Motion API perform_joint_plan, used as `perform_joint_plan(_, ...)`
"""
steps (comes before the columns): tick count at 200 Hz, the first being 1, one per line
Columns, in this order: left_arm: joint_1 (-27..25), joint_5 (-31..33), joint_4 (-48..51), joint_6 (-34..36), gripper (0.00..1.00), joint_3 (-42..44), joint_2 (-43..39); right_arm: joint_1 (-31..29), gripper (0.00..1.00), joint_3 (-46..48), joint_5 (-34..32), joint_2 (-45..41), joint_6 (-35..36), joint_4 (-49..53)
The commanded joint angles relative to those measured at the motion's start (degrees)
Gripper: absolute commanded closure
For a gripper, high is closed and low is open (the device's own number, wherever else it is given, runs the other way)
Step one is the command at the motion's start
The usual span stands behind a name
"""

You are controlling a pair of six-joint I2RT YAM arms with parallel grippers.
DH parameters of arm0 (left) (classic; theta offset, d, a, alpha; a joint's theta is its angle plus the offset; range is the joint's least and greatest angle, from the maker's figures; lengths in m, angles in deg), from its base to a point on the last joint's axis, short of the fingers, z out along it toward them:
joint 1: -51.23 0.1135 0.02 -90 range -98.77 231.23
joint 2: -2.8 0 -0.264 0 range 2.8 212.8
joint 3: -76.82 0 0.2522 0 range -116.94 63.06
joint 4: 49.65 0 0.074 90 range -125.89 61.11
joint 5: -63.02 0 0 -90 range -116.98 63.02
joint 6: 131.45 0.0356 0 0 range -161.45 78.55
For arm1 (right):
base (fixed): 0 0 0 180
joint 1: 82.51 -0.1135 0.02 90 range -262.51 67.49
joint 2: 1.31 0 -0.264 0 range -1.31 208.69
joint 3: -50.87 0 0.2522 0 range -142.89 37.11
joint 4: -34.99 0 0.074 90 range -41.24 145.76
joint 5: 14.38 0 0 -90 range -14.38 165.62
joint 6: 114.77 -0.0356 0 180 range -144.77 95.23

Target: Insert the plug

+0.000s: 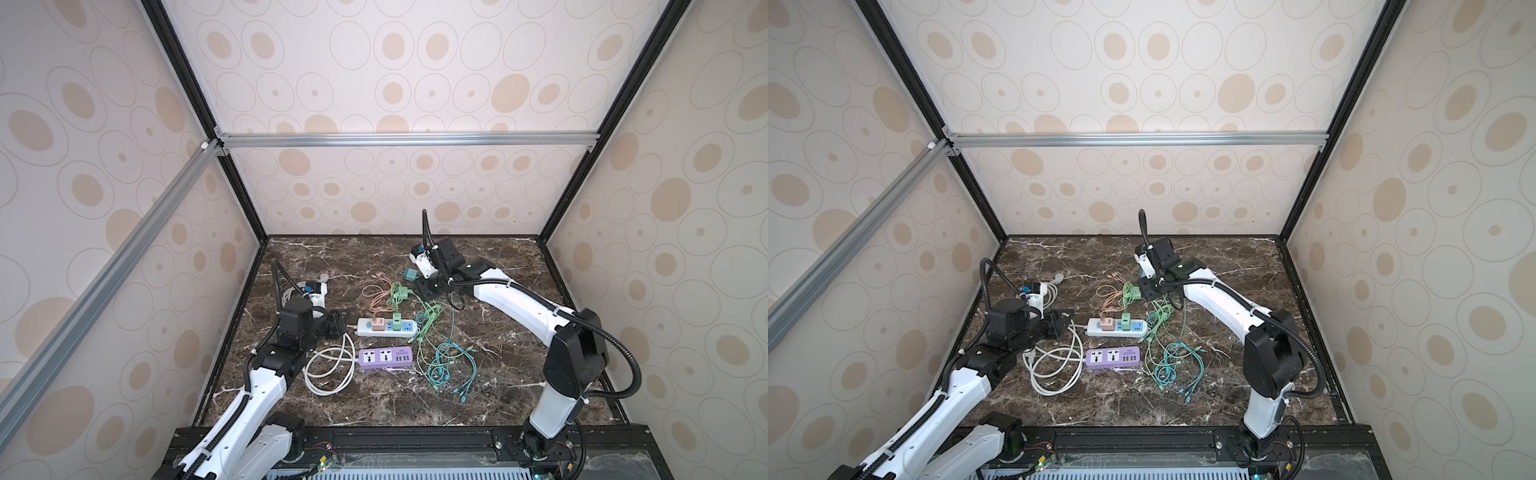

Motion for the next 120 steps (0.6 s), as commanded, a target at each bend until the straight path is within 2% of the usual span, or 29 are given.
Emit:
perform_joint_plan(1, 0.35, 0.82, 0.42, 0.58, 0.49, -1.48, -0.32, 2.2, 0.48, 2.84, 2.92, -0.16, 4.66, 0.02)
perform_joint_plan(13, 0.35, 0.54, 0.31, 0.46, 0.49, -1.52, -0.32, 2.22, 0.46, 2.55, 5.34, 0.95, 7.04, 0.07)
perform_joint_plan(29, 0.34, 0.02, 0.77, 0.79, 0.48, -1.81, -0.36, 2.2, 0.45, 0.49, 4.71, 3.59, 7.95, 1.66)
perform_joint_plan(47, 0.35, 0.19, 2.09, 1.35, 0.45, -2.34, -0.49, 2.22, 0.47, -1.56, 3.47, 6.43, 8.06, 3.38)
perform_joint_plan(68, 0.35, 0.85, 2.89, 1.61, 0.44, -2.62, -1.0, 2.19, 0.5, -1.79, 6.14, 8.09, 8.36, 3.3)
perform_joint_plan(102, 0.32, 0.76, 2.93, 1.63, 0.44, -2.8, -1.1, 2.24, 0.58, -2.68, 5.97, 10.87, 7.72, 3.33)
perform_joint_plan(120, 0.3, 0.63, 3.04, 1.61, 0.44, -2.87, -1.11, 2.23, 0.7, -3.41, 5.98, 12.14, 7.17, 3.6)
